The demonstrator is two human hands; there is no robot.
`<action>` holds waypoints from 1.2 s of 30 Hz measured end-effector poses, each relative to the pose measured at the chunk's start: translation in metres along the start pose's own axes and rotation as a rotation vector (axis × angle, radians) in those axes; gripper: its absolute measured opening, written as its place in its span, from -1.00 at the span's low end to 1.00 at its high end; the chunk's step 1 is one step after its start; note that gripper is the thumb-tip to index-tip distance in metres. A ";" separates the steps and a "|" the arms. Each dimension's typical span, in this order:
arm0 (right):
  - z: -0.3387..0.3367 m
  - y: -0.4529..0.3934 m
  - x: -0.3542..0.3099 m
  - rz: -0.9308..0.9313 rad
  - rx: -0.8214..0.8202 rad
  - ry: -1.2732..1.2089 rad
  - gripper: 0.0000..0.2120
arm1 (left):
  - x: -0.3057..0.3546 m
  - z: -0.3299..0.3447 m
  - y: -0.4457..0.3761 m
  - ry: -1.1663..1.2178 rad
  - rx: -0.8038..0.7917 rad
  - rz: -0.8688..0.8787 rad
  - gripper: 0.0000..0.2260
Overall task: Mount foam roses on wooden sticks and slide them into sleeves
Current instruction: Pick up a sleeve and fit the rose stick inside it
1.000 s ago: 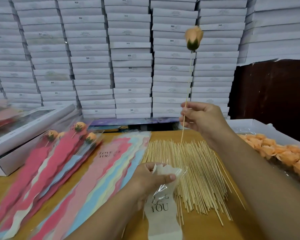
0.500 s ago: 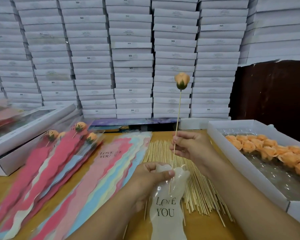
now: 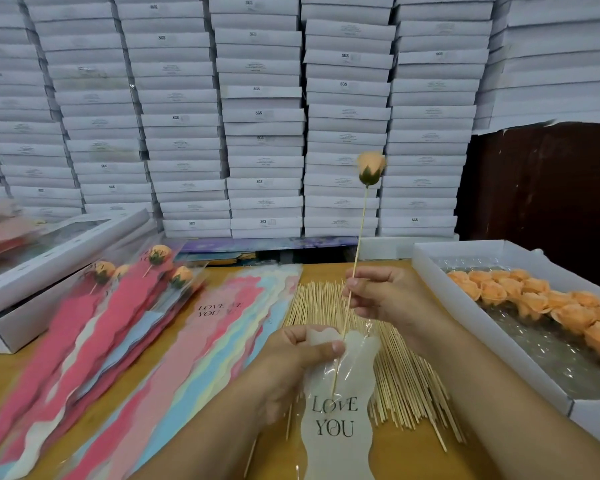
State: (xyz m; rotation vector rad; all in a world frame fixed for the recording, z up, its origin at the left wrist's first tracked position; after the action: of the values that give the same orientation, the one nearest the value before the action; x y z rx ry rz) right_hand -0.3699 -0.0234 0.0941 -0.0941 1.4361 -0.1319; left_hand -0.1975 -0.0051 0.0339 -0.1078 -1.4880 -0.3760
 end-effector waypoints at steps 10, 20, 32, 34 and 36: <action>-0.020 -0.006 -0.047 -0.131 0.102 -0.049 -0.88 | -0.002 -0.007 0.003 0.011 0.016 -0.008 -0.55; -0.031 -0.003 -0.074 -0.241 0.197 -0.064 -0.89 | 0.000 -0.011 0.007 -0.039 0.025 -0.002 -0.53; -0.023 -0.004 -0.055 -0.174 0.110 0.023 -0.89 | 0.000 -0.011 0.004 -0.030 0.016 0.011 -0.46; -0.019 -0.004 -0.047 -0.150 0.086 0.044 -0.89 | 0.000 -0.010 0.004 -0.026 0.018 0.015 -0.48; -0.016 -0.002 -0.038 -0.126 0.060 0.043 -0.91 | -0.001 -0.010 0.004 -0.023 0.020 0.022 -0.52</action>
State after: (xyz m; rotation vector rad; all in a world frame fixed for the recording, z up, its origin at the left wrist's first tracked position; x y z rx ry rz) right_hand -0.3906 -0.0200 0.1296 -0.1334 1.4676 -0.2814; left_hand -0.1869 -0.0047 0.0330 -0.1131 -1.5112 -0.3431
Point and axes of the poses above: each hand's wrist, its own y-axis away from the middle knuckle, its own z-axis out of the palm, x = y × z, the point moved 4 cm from there along -y, towards the middle knuckle, and after that the axes turned 6 degrees about -y, right-handed, at the moved point
